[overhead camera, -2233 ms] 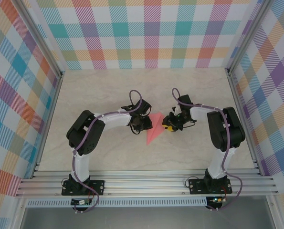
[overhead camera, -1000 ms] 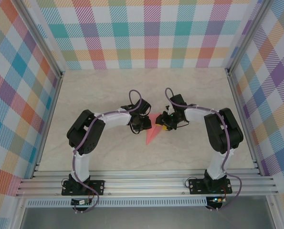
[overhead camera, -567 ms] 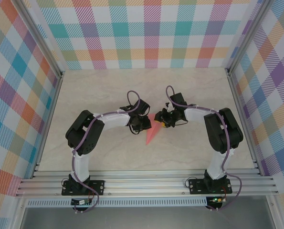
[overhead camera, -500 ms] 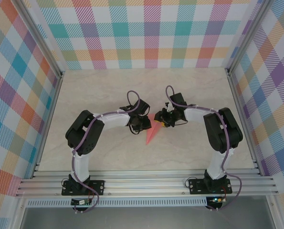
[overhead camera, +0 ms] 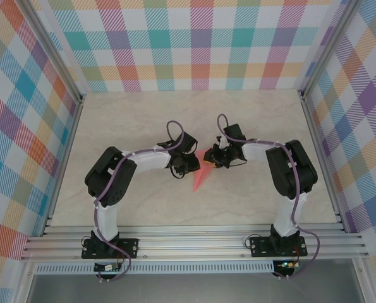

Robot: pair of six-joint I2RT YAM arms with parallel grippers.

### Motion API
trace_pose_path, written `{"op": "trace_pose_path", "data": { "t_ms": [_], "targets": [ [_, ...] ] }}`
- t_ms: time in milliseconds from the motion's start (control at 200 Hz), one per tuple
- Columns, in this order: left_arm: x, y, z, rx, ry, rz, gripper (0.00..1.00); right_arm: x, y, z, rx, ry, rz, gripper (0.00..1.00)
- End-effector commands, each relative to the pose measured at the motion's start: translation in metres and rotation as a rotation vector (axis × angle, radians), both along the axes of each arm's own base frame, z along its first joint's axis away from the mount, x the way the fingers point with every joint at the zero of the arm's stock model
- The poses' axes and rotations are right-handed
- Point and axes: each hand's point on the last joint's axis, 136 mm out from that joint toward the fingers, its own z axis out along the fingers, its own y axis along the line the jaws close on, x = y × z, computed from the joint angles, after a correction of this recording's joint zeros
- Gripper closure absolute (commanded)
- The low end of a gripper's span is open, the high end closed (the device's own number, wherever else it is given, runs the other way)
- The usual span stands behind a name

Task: Fold a paper plane with a square sheet of paper (pick it up from the middle)
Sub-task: Turn over the paper at the center of the table.

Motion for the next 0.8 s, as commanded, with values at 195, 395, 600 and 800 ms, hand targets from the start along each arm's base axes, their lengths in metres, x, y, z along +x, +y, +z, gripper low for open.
{"op": "trace_pose_path", "data": {
  "t_ms": [195,395,600,800],
  "targets": [
    [0.007,0.013,0.044,-0.052,-0.107,0.052,0.75,0.010,0.004,0.024,-0.027,-0.108,0.118,0.95],
    [0.004,0.038,0.081,-0.044,-0.215,0.112,0.72,0.006,-0.010,0.052,-0.145,-0.182,0.203,0.95],
    [-0.002,0.070,0.107,-0.018,-0.313,0.195,0.70,0.010,-0.049,0.083,-0.410,-0.250,0.236,0.94],
    [-0.004,0.092,0.111,-0.004,-0.339,0.272,0.68,0.017,-0.087,0.103,-0.661,-0.287,0.224,0.94]
  ]
}}
